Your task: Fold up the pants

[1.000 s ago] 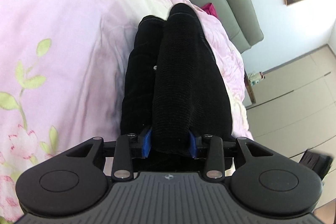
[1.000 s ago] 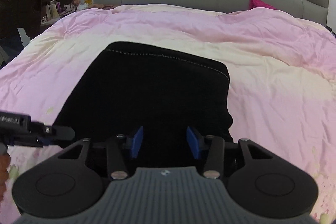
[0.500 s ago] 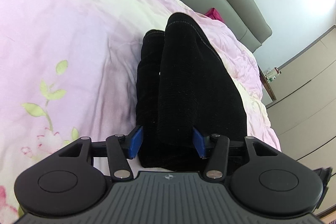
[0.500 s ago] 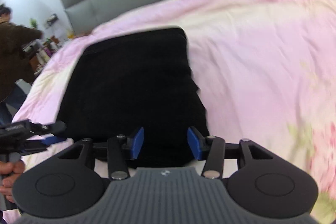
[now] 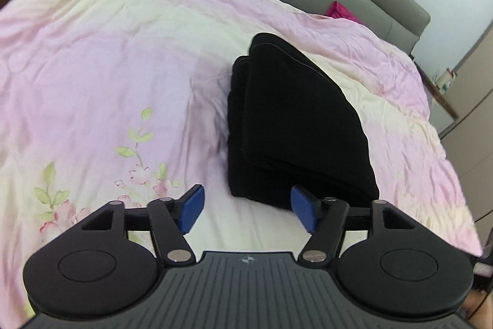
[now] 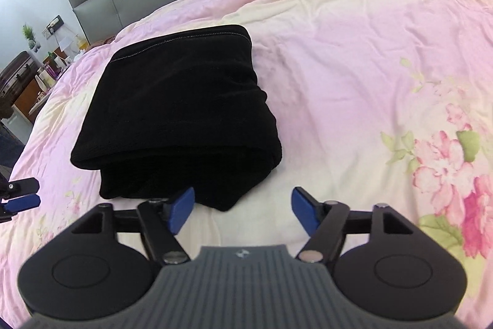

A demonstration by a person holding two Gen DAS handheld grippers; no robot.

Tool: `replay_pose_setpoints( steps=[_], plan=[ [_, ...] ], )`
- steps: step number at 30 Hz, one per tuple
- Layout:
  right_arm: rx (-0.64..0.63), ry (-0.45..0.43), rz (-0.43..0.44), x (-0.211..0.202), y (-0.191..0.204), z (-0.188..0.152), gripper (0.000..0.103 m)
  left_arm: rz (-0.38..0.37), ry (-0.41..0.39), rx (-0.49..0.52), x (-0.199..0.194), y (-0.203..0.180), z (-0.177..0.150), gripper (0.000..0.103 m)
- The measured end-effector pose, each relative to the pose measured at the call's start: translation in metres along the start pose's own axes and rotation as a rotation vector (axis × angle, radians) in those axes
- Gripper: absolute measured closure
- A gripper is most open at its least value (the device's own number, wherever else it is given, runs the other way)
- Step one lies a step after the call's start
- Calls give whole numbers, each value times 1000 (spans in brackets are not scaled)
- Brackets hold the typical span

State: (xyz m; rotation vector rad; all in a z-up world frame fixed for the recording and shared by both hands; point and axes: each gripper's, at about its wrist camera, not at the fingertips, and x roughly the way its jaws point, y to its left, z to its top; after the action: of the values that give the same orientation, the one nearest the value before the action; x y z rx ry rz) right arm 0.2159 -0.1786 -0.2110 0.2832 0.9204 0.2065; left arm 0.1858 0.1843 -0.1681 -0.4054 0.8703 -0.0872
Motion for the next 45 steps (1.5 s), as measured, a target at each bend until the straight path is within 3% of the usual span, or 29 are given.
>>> replay_pose_setpoints(
  steps=[3,6,9,17,22,26,32,45],
  plan=[
    [-27,-34,-2,-24,8,0,14,46,-13,84,-7,-33,-5,20],
    [-64,-65,-21,-47,19,-1,9,110,-18,166,-10,-67,-11,13],
    [-84,-82,-42,-66,26,3,7,180,29,208,-8,-93,-12,13],
    [-122,-85,-127,-101,47,17,5,180,-12,239,-30,-132,-17,11],
    [-116,-86,-125,-121,55,18,5,191,-26,262,-42,-143,-20,9],
    [-124,-102,-128,-130,60,17,5,188,-51,256,-45,-145,-20,0],
    [-111,-98,-132,-134,59,14,5,169,-35,248,-42,-141,-22,0],
    [-135,-99,-165,-134,66,8,5,201,-22,262,-41,-142,-27,0]
  ],
)
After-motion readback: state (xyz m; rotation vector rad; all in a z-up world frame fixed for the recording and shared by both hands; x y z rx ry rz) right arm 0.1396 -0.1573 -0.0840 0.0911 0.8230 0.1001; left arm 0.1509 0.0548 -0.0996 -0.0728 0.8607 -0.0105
